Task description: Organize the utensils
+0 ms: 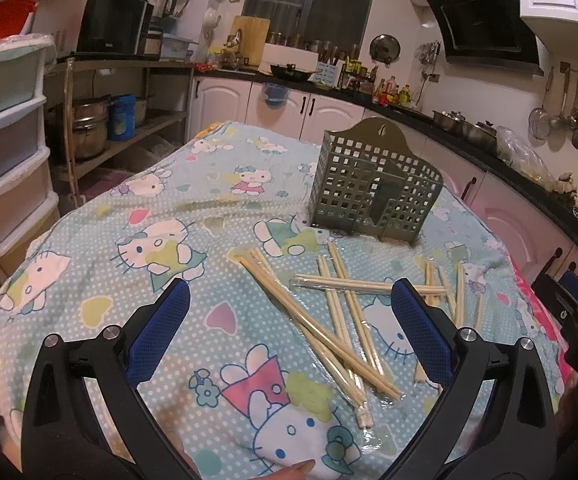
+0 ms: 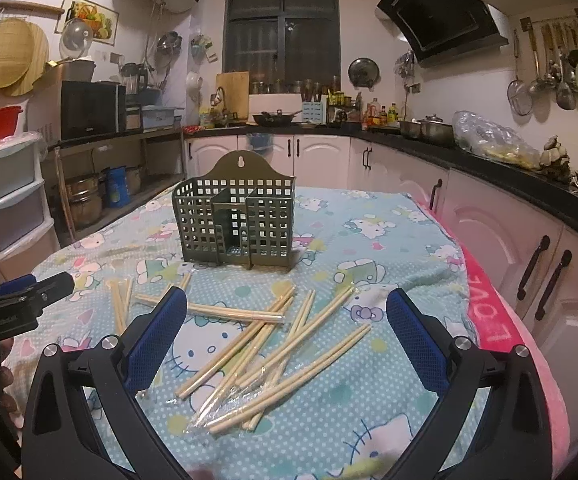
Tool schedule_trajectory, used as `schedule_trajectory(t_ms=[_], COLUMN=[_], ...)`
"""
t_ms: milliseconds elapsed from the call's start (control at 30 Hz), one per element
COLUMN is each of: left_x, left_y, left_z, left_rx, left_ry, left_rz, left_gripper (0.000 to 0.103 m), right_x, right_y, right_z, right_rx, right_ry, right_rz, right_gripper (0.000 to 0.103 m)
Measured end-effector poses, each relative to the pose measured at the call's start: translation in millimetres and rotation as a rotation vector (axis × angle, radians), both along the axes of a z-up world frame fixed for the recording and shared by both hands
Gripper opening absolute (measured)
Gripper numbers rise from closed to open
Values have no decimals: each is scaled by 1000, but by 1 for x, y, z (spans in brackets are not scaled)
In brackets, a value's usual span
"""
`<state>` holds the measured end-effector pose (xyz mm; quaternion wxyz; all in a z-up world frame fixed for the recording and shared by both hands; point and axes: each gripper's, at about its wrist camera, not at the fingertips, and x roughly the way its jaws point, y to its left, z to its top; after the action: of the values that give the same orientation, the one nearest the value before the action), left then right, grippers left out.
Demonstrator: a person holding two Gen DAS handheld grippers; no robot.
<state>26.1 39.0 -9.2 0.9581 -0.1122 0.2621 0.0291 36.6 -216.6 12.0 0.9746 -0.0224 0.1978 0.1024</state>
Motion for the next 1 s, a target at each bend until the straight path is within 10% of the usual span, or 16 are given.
schedule_trajectory(t_ms=[533,1000], left_x=[45,99], left_y=[42,62], left_z=[-18,-41], left_rx=[-122,-311], left_ry=[144,314], left_rz=[17,-50], left_gripper=[91,39], right_x=[44,78], right_y=[27,85], right_z=[-10,-25], right_rx=[-46,-209], right_ry=[106,178], right_rz=[112,344], right_gripper=[97,97])
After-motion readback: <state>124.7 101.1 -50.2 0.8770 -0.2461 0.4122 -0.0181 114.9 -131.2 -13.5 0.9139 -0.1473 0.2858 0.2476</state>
